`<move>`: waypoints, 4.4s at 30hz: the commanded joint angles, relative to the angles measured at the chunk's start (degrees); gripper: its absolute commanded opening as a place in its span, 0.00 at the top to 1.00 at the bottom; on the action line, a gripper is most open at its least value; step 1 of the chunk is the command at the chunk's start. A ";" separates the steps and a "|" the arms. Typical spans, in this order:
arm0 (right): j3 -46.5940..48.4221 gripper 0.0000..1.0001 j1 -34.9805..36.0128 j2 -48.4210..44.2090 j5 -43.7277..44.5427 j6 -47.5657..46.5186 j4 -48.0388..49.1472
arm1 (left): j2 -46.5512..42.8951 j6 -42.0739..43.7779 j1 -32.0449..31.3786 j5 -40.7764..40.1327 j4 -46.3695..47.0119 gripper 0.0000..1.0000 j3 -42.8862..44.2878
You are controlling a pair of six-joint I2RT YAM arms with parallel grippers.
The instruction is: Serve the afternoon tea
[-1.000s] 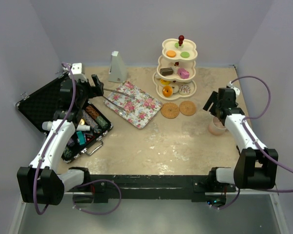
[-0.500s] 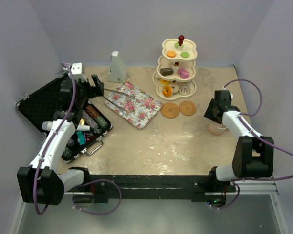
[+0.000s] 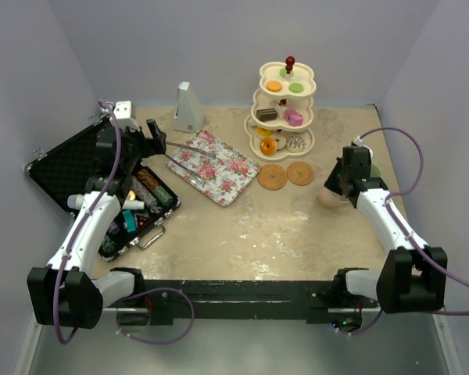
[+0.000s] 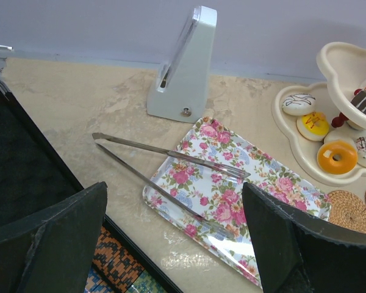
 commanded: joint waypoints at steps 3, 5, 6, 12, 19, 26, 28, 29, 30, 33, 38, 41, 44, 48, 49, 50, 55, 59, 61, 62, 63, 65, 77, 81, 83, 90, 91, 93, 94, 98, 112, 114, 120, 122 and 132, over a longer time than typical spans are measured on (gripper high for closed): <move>2.62 1.00 10.80 -6.06 2.08 14.03 6.88 | -1.22 -0.37 -0.34 -0.37 1.79 0.04 2.52; 2.36 1.00 14.85 -5.01 2.53 17.02 8.01 | -1.05 -0.37 -0.34 -0.38 1.70 0.04 2.60; 2.27 1.00 17.04 -4.22 3.14 18.34 8.37 | -1.05 -0.37 -0.34 -0.38 1.78 0.04 2.60; 3.23 1.00 26.99 2.02 6.30 22.39 9.87 | -1.05 -0.28 -0.34 -0.73 1.70 0.04 2.52; 6.75 0.97 33.85 9.31 10.08 22.31 9.42 | -0.96 -0.20 -0.34 -0.90 1.61 0.04 2.52; 11.66 0.55 35.44 12.75 10.17 18.79 7.67 | -0.70 -0.20 -0.34 -0.90 1.61 0.04 2.60; 13.33 0.44 35.52 12.84 10.44 17.04 6.53 | -0.70 -0.20 -0.34 -0.90 1.61 0.04 2.60; 14.04 0.42 35.52 12.58 10.52 16.42 5.92 | -0.78 -0.20 -0.34 -0.90 1.61 0.04 2.60; 15.18 0.41 35.61 12.31 10.79 15.81 5.04 | -0.78 -0.20 -0.34 -0.90 1.61 0.04 2.52; 16.77 0.41 35.70 10.12 12.80 15.19 1.62 | -0.70 -0.20 -0.34 -0.90 1.61 0.04 2.52; 16.07 0.41 35.70 6.60 16.59 15.80 -3.14 | -0.52 -0.55 -0.34 -0.29 1.70 0.04 2.52; 13.88 0.43 35.70 6.42 19.13 15.45 -4.54 | -0.52 -0.55 -0.34 -0.11 1.79 0.04 2.52; 11.59 0.44 35.61 6.69 19.92 15.19 -5.43 | -0.35 -0.55 -0.34 -0.20 1.87 0.04 2.43; 8.87 0.44 35.44 6.51 22.21 15.10 -5.08 | -0.34 -0.55 -0.34 -0.02 1.87 0.04 2.51; 7.99 0.44 35.26 6.60 22.13 15.01 -4.73 | -0.34 -0.55 -0.34 -0.02 1.87 0.04 2.52; 7.55 0.44 35.09 6.68 21.87 14.92 -4.38 | -0.34 -0.55 -0.34 -0.11 1.79 0.04 2.52; 5.53 0.48 35.00 8.44 21.16 14.48 -2.09 | -0.43 -0.46 -0.34 -0.20 1.79 0.04 2.52; 5.08 0.62 35.00 10.11 20.37 14.04 -1.03 | -0.43 -0.37 -0.43 -0.55 1.79 0.04 2.52; 5.17 0.71 35.00 10.29 20.02 13.69 -1.12 | -0.34 -0.28 -0.34 -0.64 1.70 0.04 2.43; 5.17 0.74 35.00 10.29 20.10 13.60 -1.30 | -0.34 -0.28 -0.34 -0.73 1.70 0.04 2.51; 5.34 0.83 35.00 10.11 20.28 13.52 -1.73 | -0.26 -0.28 -0.34 -0.73 1.70 0.04 2.52; 5.96 1.00 35.00 9.59 20.89 13.52 -2.87 | -0.34 -0.28 -0.34 -0.73 1.70 0.04 2.52; 19.66 1.00 31.40 10.11 23.01 10.27 -4.20 | -0.78 -0.02 -0.34 -1.17 1.61 0.04 2.51; 22.30 1.00 29.29 13.18 21.86 9.21 -1.13 | -0.78 -0.02 -0.34 -1.25 1.61 0.04 2.52; 23.45 1.00 29.20 14.85 21.86 9.03 -0.33 | -0.87 -0.02 -0.34 -1.25 1.61 0.04 2.52; 24.42 1.00 29.02 18.55 24.14 11.49 1.43 | -0.70 -0.20 -0.34 -0.99 1.61 0.04 2.51; 24.42 1.00 29.11 18.81 24.84 11.49 1.34 | -0.70 -0.20 -0.34 -0.90 1.70 0.04 2.52; 24.59 1.00 29.11 19.52 25.46 11.49 1.43 | -0.70 -0.20 -0.34 -0.90 1.70 0.04 2.43; 24.59 1.00 29.02 19.95 25.47 11.49 1.78 | -0.70 -0.20 -0.34 -0.90 1.70 0.04 2.43; 25.21 1.00 28.93 21.45 26.34 10.79 2.04 | -0.52 -0.11 -0.34 -0.99 1.70 0.04 2.43; 26.17 1.00 27.09 24.53 25.64 9.56 4.50 | -0.43 -0.02 -0.34 -1.34 1.61 0.04 2.51; 26.35 1.00 27.00 24.97 25.55 9.39 4.59 | -0.52 -0.02 -0.34 -1.34 1.61 0.04 2.43; 26.18 1.00 27.00 25.93 25.82 9.21 4.94 | -0.43 -0.02 -0.34 -1.34 1.52 0.04 2.43; 26.26 1.00 26.91 26.28 25.99 9.03 4.68 | -0.43 -0.02 -0.34 -1.34 1.52 0.04 2.52; 27.49 0.55 26.82 27.08 25.03 8.94 4.33 | -0.61 -0.02 -0.34 -1.25 1.52 0.04 2.60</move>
